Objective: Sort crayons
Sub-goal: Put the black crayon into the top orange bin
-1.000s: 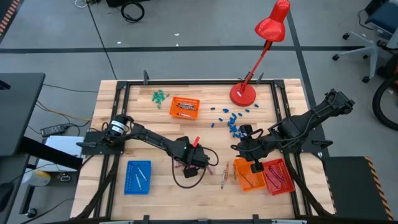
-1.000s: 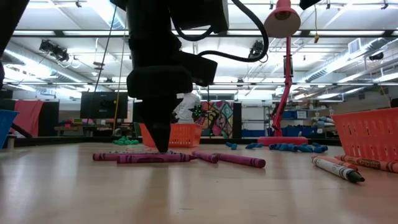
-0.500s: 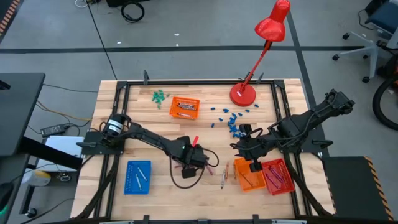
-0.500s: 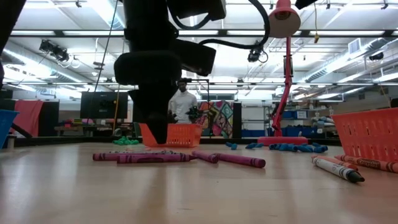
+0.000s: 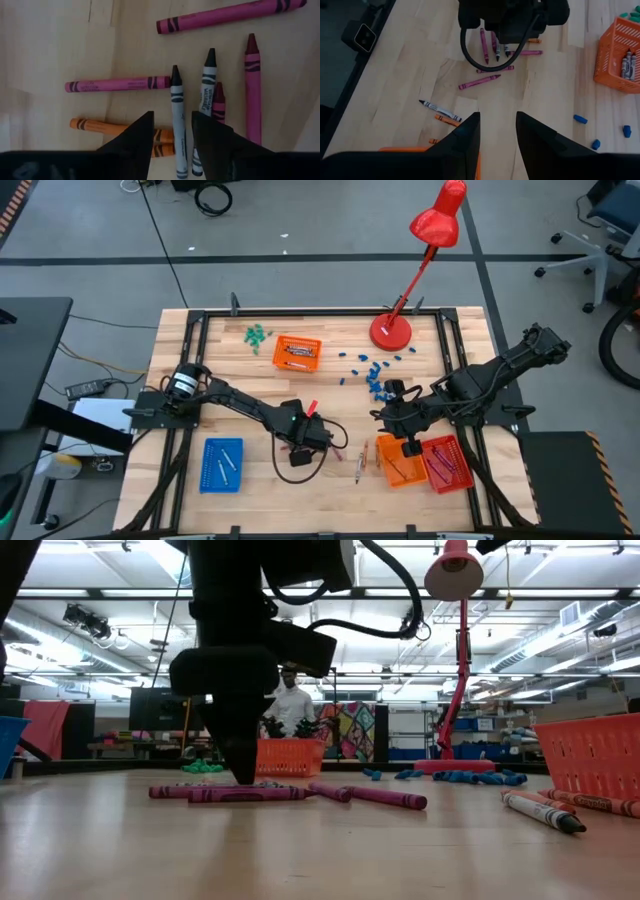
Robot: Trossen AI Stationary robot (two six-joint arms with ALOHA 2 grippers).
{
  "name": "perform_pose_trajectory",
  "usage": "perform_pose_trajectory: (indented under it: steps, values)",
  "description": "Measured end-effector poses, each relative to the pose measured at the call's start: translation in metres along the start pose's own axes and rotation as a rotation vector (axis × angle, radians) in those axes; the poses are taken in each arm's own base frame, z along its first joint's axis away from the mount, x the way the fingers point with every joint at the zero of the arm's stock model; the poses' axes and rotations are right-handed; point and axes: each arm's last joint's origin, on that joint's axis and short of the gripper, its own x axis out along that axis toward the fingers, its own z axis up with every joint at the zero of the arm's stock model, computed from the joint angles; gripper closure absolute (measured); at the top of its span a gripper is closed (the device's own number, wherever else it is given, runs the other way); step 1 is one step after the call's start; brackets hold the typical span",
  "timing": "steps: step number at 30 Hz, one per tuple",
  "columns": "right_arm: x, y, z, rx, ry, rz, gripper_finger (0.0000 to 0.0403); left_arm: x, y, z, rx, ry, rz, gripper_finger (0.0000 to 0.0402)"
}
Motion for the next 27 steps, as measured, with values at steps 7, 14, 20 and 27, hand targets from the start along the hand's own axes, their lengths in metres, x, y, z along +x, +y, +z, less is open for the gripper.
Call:
perform_pose_trajectory:
  steps: [7,14,20,27]
  values:
    - [0.0,-0.001,0.0,0.004,0.002,0.002,0.0273,0.016,0.0,-0.011,-0.085,0.046,-0.1,0.026]
    - [0.0,-0.001,0.0,0.001,0.002,0.004,0.0273,0.018,0.001,-0.011,-0.105,0.054,-0.098,0.0285]
    - [0.0,-0.001,0.0,0.0,0.003,0.01,0.0273,0.019,0.003,-0.01,-0.114,0.06,-0.116,0.0374]
    - [0.0,-0.001,-0.001,-0.002,0.012,0.018,0.0273,0.016,0.003,-0.01,-0.171,0.054,-0.115,0.0374]
